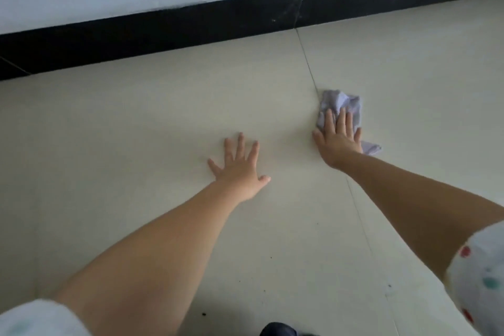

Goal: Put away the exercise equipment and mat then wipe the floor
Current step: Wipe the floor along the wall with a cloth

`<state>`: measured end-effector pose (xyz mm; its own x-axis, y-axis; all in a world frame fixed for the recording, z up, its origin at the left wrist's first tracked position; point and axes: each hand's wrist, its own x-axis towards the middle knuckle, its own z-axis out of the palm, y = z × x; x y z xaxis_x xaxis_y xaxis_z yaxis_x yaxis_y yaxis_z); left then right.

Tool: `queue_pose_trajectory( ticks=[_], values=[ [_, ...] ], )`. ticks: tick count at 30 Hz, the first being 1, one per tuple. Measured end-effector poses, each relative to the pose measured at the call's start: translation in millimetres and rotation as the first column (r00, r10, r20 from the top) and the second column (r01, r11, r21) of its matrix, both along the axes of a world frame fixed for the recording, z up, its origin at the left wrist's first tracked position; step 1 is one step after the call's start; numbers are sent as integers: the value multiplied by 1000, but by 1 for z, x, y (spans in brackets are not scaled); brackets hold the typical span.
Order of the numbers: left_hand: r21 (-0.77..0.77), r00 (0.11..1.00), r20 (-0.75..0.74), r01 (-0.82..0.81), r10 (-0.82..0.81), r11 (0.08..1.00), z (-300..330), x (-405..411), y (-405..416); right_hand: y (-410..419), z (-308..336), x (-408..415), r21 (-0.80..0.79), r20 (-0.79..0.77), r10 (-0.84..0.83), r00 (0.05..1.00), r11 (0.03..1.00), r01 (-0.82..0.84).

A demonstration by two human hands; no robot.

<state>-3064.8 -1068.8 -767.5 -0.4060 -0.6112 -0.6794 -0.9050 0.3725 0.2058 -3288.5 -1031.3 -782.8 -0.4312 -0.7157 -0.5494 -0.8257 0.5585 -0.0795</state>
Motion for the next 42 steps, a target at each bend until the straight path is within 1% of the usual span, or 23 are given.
queue_pose_trajectory(
  ticks=[3,5,6,9,11,12,14,16,17,19,21,23,24,26,27,29,31,32,33,35,38,40,42],
  values=[
    [9,996,68,49,-49,999,-10,1,1,33,-10,46,-132,-50,138,989,981,-144],
    [5,992,100,75,-75,997,-8,5,-1,66,-17,87,-248,-98,242,965,933,-259],
    [16,990,109,83,-84,996,-5,5,-3,83,-21,107,-269,-74,297,952,913,-306],
    [65,970,194,137,-147,988,6,-4,-6,115,-21,146,-255,20,473,881,854,-453],
    [99,938,298,154,-177,983,11,-17,-9,119,-21,124,-280,20,573,820,790,-545],
    [109,928,331,142,-170,984,12,-26,-10,119,-19,103,-236,27,595,803,784,-574],
    [89,938,329,88,-113,992,13,-47,-8,120,-12,50,-161,6,503,864,853,-496],
    [65,952,296,60,-77,996,16,-63,-2,121,-11,-10,-187,-33,274,961,943,-275],
    [58,954,287,71,-85,996,18,-65,0,119,-6,-37,-106,11,131,991,986,-129],
    [50,951,278,128,-137,990,19,-61,2,112,5,-75,21,50,-66,997,998,65],
    [58,954,249,161,-170,985,12,-46,-1,104,9,-80,41,16,-128,992,991,127],
    [78,965,203,151,-164,985,3,-32,-4,95,5,-49,6,-3,-146,989,989,146],
    [81,970,187,140,-153,987,1,-27,-5,94,-2,-26,-61,-40,-100,994,993,98],
    [67,973,182,133,-143,989,0,-24,-3,98,-15,26,-218,-138,92,986,969,-121],
    [64,973,182,135,-144,989,1,-24,-2,103,-18,52,-243,-120,198,973,944,-222],
    [67,973,177,135,-145,989,3,-25,0,118,-23,92,-239,-62,413,909,878,-415],
    [73,973,177,138,-149,988,2,-26,-1,127,-20,95,-229,-29,582,813,788,-572],
    [82,972,181,137,-150,987,0,-26,-1,126,-23,82,-242,-41,619,784,755,-609],
    [89,971,184,135,-149,987,-1,-27,-2,122,-26,63,-221,-38,614,788,764,-606],
    [91,970,195,128,-144,988,-1,-30,-3,109,-26,16,-201,-47,464,885,863,-463],
    [61,980,164,106,-115,992,0,-39,-13,86,-18,-59,-213,-127,88,988,970,-114],
    [41,988,116,95,-99,995,1,-48,-28,73,-13,-90,-93,-49,-204,978,976,199],
    [73,995,79,60,-66,996,-1,-56,-42,58,-9,-89,-82,-27,-387,922,920,384]
  ],
)
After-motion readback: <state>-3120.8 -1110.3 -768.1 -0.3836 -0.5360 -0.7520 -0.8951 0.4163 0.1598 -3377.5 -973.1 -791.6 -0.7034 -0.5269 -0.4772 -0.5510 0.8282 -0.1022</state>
